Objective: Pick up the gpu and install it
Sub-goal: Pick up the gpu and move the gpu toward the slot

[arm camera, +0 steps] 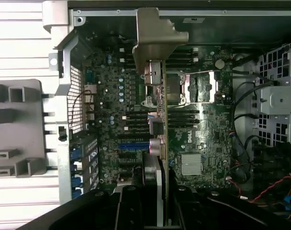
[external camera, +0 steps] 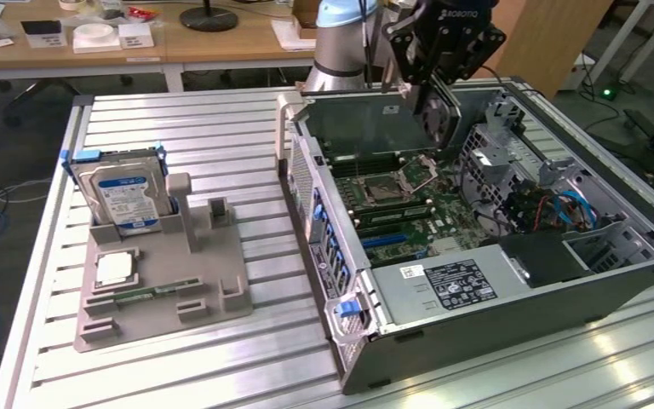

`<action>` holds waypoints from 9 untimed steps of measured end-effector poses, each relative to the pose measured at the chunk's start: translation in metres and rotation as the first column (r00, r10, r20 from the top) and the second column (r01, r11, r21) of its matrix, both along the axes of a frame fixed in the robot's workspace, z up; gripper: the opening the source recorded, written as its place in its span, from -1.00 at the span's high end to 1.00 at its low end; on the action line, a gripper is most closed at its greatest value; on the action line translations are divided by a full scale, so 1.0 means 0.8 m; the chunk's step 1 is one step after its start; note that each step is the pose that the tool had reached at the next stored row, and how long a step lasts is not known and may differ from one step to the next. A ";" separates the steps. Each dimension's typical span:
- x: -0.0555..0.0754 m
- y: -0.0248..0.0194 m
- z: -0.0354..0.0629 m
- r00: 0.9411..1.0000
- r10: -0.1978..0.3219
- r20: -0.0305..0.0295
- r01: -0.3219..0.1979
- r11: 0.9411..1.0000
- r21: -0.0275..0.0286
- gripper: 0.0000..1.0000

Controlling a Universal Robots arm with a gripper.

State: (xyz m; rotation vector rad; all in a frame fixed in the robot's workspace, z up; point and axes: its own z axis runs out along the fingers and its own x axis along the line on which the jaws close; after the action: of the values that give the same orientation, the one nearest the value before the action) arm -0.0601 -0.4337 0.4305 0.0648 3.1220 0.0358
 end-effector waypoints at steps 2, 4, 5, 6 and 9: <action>0.007 0.0000 0.000 1.000 0.000 0.000 0.000 1.000 0.000 0.44; 0.013 0.0000 0.000 1.000 0.000 0.000 0.000 1.000 0.001 0.44; 0.016 0.0000 0.000 1.000 0.000 0.000 0.000 1.000 0.001 0.44; 0.020 0.0000 0.000 1.000 0.000 0.000 0.000 1.000 0.001 0.44; 0.030 0.0000 0.000 1.000 0.000 0.000 0.000 1.000 0.002 0.44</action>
State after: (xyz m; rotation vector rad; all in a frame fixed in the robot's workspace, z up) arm -0.0365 -0.4337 0.4305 0.0648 3.1220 0.0386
